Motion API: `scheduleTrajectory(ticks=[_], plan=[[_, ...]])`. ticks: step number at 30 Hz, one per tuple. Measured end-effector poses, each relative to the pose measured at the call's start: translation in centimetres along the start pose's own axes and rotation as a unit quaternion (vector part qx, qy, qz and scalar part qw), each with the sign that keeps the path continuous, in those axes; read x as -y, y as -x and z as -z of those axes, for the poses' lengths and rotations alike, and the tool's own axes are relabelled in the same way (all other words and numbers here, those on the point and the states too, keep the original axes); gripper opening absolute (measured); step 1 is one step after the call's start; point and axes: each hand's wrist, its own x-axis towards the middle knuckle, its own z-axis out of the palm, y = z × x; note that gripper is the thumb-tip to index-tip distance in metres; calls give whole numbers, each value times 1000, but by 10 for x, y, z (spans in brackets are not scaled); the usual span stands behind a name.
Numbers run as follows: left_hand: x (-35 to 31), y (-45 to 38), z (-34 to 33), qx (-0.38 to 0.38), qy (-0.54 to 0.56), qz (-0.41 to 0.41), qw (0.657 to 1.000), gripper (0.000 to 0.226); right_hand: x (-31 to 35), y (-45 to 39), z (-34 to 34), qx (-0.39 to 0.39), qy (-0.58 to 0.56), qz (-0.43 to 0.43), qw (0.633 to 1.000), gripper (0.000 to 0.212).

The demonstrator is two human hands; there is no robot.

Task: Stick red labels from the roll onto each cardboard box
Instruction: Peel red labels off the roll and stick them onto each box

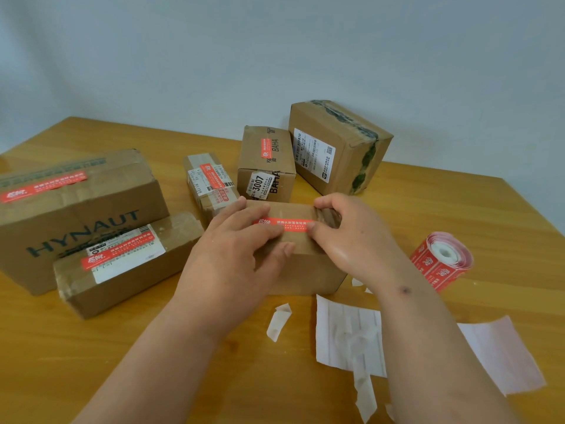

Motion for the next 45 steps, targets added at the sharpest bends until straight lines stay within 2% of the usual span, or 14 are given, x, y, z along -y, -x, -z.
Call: scheduleTrajectory(ticks=[3, 6, 8, 13, 16, 18, 20, 25, 28, 31, 34, 37, 40, 45], plan=[[-4, 0, -2, -25, 39, 39, 998, 19, -1, 1, 0, -12, -34, -17, 999, 34], [-7, -5, -6, -72, 71, 88, 991, 22, 1, 1, -6, -21, -28, -5, 999, 41], [-8, -13, -8, -95, 87, 114, 985, 25, 0, -1, -7, -15, -35, -10, 999, 35], [-6, -30, -9, -95, 175, 194, 960, 40, 0, -8, -12, -49, -43, -36, 997, 15], [-5, -33, -10, -90, 229, 219, 944, 46, 0, -13, -17, -62, -26, -39, 997, 15], [-6, -34, -10, -96, 263, 236, 931, 43, -1, -14, -18, -64, -36, -41, 996, 14], [-6, -33, -11, -100, 257, 229, 933, 31, -1, -13, -17, -62, -31, -33, 997, 12], [-5, -27, -8, -81, 261, 221, 936, 29, -4, -3, -10, -33, -64, -23, 997, 22], [-4, -19, -6, -58, 237, 201, 949, 42, -3, 4, -3, 14, -39, 2, 999, 41], [-6, -12, 0, -46, 279, 217, 935, 41, -5, 12, 4, 26, -58, 1, 998, 48], [-1, -5, 7, -30, 267, 214, 939, 51, -12, 20, 13, 121, -80, -22, 989, 81], [1, 3, 12, 50, 252, 186, 948, 67, -17, 22, 18, 185, -44, -19, 982, 102], [2, 2, 16, 70, 222, 180, 956, 77, -16, 16, 13, 157, -39, 3, 987, 103], [7, -14, 17, 7, 107, 152, 983, 65, -6, -2, -6, 89, -76, 44, 992, 93]])
